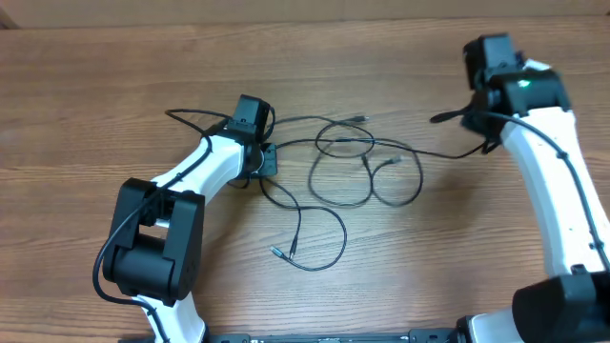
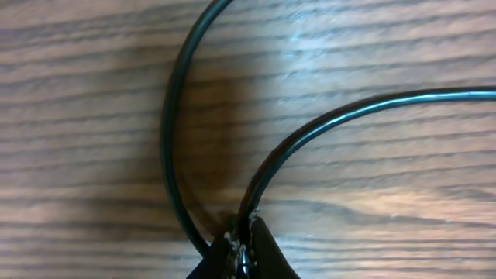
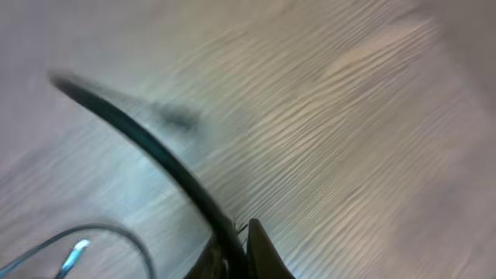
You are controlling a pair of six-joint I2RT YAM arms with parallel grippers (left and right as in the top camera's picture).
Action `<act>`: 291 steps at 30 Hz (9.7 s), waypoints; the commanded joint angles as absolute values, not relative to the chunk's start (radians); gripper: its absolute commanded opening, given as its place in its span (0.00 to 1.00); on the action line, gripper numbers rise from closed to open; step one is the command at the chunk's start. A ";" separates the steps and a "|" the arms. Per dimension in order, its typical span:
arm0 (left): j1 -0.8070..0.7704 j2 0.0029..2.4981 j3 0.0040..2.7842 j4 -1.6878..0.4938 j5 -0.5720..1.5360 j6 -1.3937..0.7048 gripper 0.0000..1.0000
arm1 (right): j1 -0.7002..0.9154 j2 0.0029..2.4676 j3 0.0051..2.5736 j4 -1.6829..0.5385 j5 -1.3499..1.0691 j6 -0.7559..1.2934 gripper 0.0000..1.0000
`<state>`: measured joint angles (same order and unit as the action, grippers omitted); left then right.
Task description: Untangle cables
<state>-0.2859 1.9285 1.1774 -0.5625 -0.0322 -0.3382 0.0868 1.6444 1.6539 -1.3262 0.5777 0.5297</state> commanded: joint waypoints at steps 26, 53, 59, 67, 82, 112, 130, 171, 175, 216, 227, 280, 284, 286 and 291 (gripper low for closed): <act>-0.112 1.969 1.147 -0.725 -0.081 -0.540 0.04 | -0.816 1.614 1.913 -1.346 0.302 0.609 0.04; -0.160 1.969 1.147 -0.624 0.207 -0.392 0.04 | -0.416 1.620 1.617 -1.353 -0.185 0.289 1.00; -0.160 1.969 1.147 -0.624 0.207 -0.392 0.04 | -0.274 1.621 1.406 -1.184 -0.155 0.415 0.96; -0.160 1.969 1.147 -0.624 0.207 -0.392 0.03 | -0.126 1.642 1.182 -0.902 -0.097 0.551 0.79; -0.160 1.969 1.147 -0.624 0.207 -0.392 0.04 | 0.009 1.653 0.995 -0.722 0.063 0.738 0.69; -0.160 1.969 1.147 -0.628 0.211 -0.392 0.04 | 0.019 1.747 0.968 -0.691 0.090 0.764 0.22; -0.160 1.969 1.147 -0.642 0.211 -0.392 0.04 | 0.011 1.747 0.973 -0.726 0.148 0.811 0.04; -0.152 1.859 1.295 -0.648 0.429 -0.282 0.04 | -0.596 1.723 1.637 -1.209 0.171 0.404 0.48; -0.159 1.791 1.322 -0.640 0.538 -0.252 0.04 | -0.580 1.723 1.637 -1.180 -0.161 0.277 0.88; -0.217 1.728 1.298 -0.781 0.068 -0.390 0.08 | 0.437 1.781 1.159 -0.608 -0.157 -0.163 0.82; -0.217 1.728 1.298 -0.790 0.074 -0.390 0.07 | 0.467 1.876 1.149 -0.454 -0.142 -0.161 0.72; -0.220 1.729 1.298 -0.675 0.324 -0.390 0.11 | 0.158 1.851 2.562 -1.166 -0.395 0.445 0.04; -0.232 1.729 1.298 -0.616 0.392 -0.387 0.34 | 0.141 1.851 2.567 -0.970 -0.689 0.521 0.04; -0.244 1.729 1.298 -0.584 0.425 -0.362 0.48 | 0.141 1.851 2.567 -0.868 -0.773 0.536 0.04; -0.287 1.729 1.298 -0.503 0.487 -0.294 0.70 | 0.142 1.851 2.567 -0.768 -0.832 0.606 0.04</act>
